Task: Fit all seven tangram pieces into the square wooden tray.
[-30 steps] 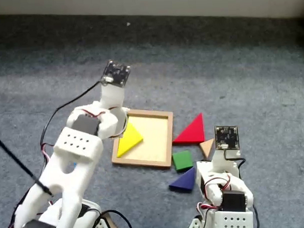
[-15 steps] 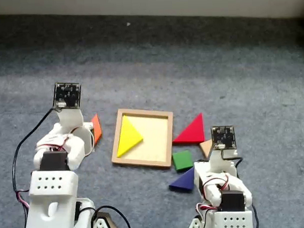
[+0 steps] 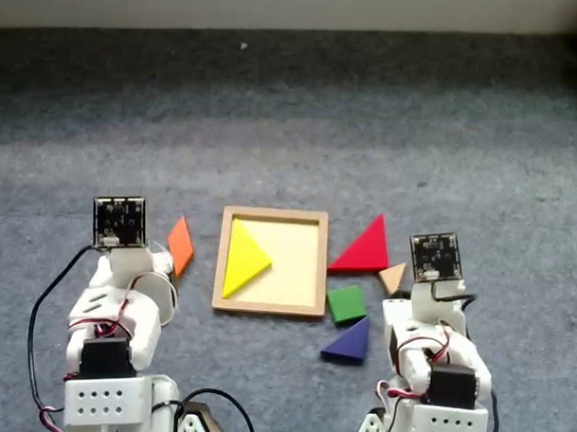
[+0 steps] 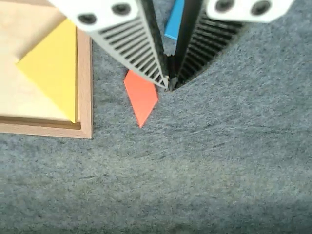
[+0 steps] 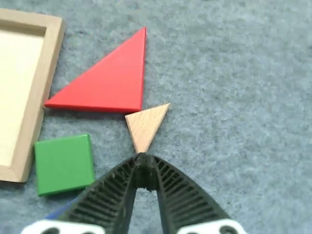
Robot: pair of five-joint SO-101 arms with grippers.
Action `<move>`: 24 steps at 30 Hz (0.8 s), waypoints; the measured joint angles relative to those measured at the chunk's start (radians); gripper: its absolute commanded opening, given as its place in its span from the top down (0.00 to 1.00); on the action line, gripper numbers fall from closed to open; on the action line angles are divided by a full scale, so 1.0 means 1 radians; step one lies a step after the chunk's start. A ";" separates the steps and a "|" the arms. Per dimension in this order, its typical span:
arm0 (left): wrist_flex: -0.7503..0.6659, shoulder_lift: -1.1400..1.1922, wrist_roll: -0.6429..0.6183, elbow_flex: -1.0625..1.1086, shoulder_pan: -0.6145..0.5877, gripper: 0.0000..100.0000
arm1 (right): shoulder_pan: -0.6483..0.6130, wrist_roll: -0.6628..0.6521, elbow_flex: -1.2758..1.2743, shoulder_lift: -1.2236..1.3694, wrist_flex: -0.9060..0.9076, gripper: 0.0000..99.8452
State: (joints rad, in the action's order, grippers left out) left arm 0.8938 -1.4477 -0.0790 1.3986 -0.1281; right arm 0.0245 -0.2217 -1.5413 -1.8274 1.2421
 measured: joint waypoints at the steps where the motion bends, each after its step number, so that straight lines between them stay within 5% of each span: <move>1: 0.000 -0.014 0.000 0.008 0.000 1.00 | -0.009 0.000 0.018 0.000 0.000 0.91; 19: 0.000 -0.044 0.000 0.011 0.000 1.00 | -0.173 0.000 0.147 0.000 -0.008 0.84; 24: 0.000 -0.044 0.000 0.011 0.000 1.00 | -0.176 0.068 0.259 0.199 -0.008 0.84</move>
State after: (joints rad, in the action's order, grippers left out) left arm 0.8938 -1.4922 -0.0790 1.4093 -0.1281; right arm -0.1519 -0.1542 -1.2820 -1.6280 1.2344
